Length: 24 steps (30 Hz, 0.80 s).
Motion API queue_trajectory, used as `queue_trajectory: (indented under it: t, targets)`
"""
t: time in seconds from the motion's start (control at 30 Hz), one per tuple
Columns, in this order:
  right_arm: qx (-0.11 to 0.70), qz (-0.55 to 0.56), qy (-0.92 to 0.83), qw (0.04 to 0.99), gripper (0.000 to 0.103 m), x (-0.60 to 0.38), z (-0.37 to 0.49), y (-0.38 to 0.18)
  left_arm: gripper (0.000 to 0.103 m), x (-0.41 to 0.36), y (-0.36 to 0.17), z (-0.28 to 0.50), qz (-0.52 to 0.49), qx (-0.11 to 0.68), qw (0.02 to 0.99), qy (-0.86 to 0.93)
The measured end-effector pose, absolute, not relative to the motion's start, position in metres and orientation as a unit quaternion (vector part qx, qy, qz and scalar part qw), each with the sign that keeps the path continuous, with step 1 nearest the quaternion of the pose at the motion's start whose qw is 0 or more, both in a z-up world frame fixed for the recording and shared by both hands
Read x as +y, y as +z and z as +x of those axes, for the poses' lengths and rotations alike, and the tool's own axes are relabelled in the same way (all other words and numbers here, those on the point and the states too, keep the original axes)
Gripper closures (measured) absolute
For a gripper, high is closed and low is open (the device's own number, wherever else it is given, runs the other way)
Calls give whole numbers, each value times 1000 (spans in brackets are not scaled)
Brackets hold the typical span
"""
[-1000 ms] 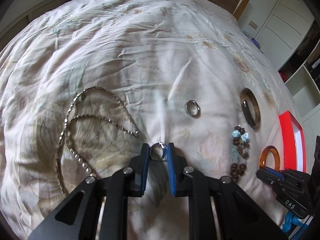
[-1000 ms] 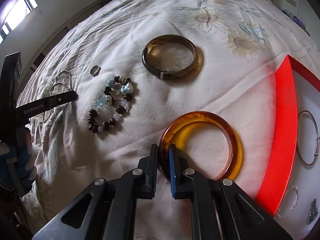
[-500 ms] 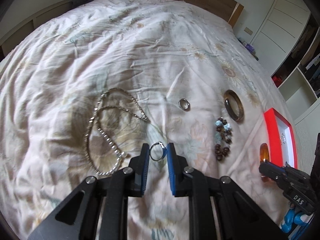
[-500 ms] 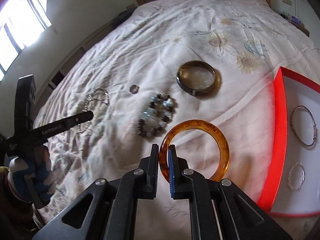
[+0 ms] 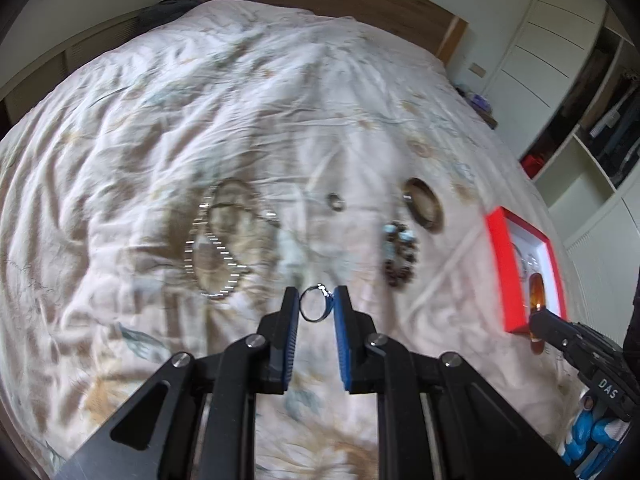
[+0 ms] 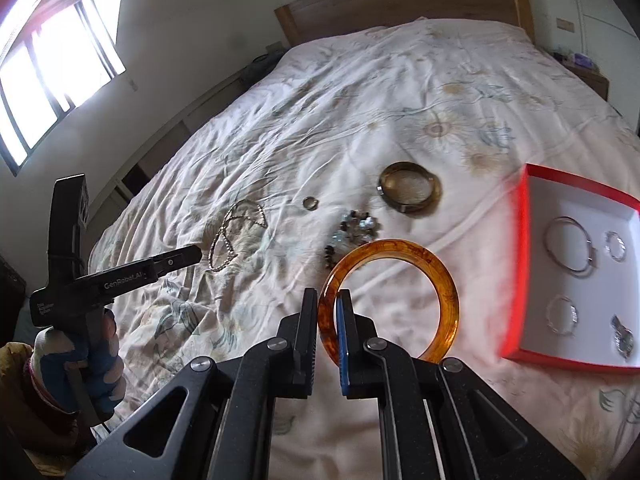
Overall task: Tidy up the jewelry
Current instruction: 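Carry the ring and amber bangle into the red box and release both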
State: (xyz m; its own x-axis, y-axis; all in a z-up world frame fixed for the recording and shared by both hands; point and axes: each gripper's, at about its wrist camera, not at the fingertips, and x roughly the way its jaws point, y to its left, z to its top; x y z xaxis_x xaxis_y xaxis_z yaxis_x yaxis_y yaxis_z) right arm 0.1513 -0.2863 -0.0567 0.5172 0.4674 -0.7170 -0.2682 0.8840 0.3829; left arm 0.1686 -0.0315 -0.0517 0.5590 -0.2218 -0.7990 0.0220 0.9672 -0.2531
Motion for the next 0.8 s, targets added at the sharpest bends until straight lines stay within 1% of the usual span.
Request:
queue_trajectory:
  t: [0.13, 0.43, 0.53, 0.67, 0.8]
  targets:
    - [439, 113, 189, 871, 94, -324, 144, -55, 87, -72, -44, 173, -90, 468, 873, -106]
    - [446, 110, 125, 879, 94, -426, 170, -67, 87, -212, -38, 211, -52, 477, 848, -225]
    - [457, 102, 116, 876, 94, -449, 187, -79, 87, -263, -45, 226, -30, 480, 837, -260]
    - [476, 82, 109, 869, 94, -472, 212, -98, 87, -326, -67, 245, 2, 494, 819, -291]
    - [500, 66, 108, 857, 94, -489, 235, -121, 87, -359, -90, 259, 12, 513, 803, -303]
